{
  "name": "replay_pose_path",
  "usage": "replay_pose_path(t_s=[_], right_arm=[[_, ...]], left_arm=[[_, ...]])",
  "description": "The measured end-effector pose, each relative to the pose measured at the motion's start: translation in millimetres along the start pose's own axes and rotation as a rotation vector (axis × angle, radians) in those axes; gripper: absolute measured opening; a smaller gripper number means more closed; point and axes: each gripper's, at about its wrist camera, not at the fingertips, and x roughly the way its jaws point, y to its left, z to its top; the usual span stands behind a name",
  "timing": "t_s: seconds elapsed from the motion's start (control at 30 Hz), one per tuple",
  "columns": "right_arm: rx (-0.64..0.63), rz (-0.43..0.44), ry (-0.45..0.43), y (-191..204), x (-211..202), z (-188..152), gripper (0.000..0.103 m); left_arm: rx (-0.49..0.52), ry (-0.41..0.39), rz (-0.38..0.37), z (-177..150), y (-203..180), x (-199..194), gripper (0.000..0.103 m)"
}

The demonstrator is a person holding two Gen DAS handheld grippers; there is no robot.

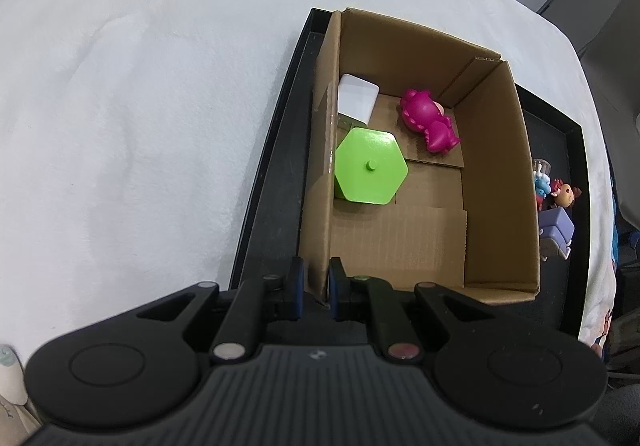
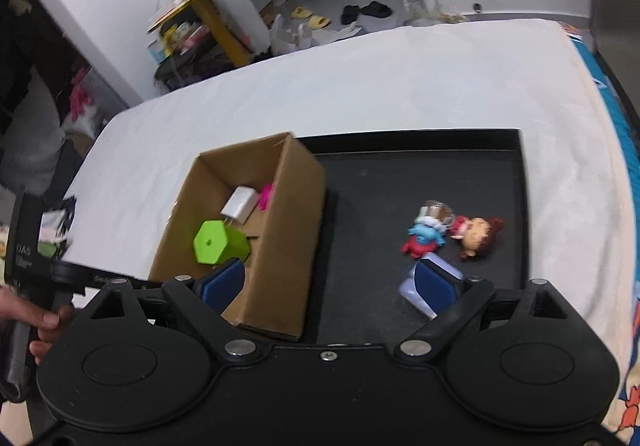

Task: Organize rigid objects
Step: 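Move the right gripper to the lavender toy sofa and grasp it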

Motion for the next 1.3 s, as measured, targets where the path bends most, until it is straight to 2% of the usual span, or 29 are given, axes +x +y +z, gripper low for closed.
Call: replay_pose_path(t_s=[0.27,0.63,0.9,1.1,1.23,1.3], right_arm=[[0.065,-0.055,0.017,-31,1,-3,0.092],[0.183,-0.077,0.041,-60,16,-4,0.089],[0.306,-0.102,-0.024,-77,22,-7,0.075],[0.321,-0.111,0.016,-77,40,-11,0.068],[0.296,-0.104,0.059,-68,59,-12,0.058],[0.276,-0.116,0.073,-62,68,-11,0.056]], left_arm=[[0.000,-0.009,-0.003,-2,1,-3,0.011],[0.001,-0.008,-0.007,-2,1,-2,0.011],[0.003,-0.004,-0.014,-1,0,0,0.011],[0.017,0.001,-0.009,-1,-2,3,0.011],[0.017,0.002,-0.011,-1,-2,3,0.011],[0.014,0.002,-0.012,-1,-1,3,0.011]])
